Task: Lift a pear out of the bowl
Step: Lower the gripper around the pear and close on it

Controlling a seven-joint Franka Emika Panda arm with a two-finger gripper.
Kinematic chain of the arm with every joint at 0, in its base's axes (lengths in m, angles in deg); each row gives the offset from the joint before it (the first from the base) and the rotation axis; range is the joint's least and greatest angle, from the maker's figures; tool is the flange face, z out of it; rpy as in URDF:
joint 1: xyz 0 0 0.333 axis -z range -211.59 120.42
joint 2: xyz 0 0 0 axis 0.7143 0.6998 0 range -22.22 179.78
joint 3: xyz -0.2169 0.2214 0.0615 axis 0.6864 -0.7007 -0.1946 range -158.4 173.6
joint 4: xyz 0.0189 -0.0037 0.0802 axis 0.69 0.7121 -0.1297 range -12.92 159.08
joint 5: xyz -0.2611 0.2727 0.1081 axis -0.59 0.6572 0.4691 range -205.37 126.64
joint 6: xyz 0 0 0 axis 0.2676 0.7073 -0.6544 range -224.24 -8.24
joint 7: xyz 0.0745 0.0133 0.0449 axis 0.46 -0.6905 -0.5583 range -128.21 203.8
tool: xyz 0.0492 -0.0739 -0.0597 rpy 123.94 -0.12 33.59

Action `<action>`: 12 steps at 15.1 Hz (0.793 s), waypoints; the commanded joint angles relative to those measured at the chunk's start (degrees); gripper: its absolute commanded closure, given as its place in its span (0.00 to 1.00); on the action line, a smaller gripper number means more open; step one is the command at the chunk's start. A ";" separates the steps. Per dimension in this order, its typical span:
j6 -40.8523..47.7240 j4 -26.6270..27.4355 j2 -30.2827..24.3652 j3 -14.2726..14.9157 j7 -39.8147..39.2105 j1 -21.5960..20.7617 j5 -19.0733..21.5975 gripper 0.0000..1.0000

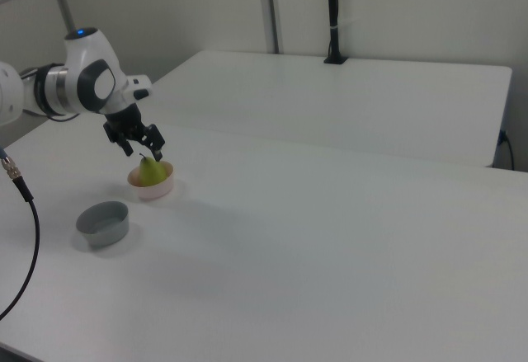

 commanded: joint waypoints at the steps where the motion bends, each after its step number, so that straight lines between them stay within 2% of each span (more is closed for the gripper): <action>1: -0.72 0.07 2.47 1.33 -1.71 -1.49 0.22 0.00; 3: -0.72 0.07 3.17 1.33 -1.71 -1.58 0.13 0.00; 5: -0.72 0.07 3.70 1.33 -2.32 -1.67 0.04 0.08; 7: -0.72 0.07 3.70 1.33 -3.20 -1.67 -0.05 0.21; 8: -0.72 0.15 3.70 1.33 -3.20 -1.67 -0.05 0.36; 12: -0.72 0.15 3.61 1.33 -3.20 -1.49 0.04 0.72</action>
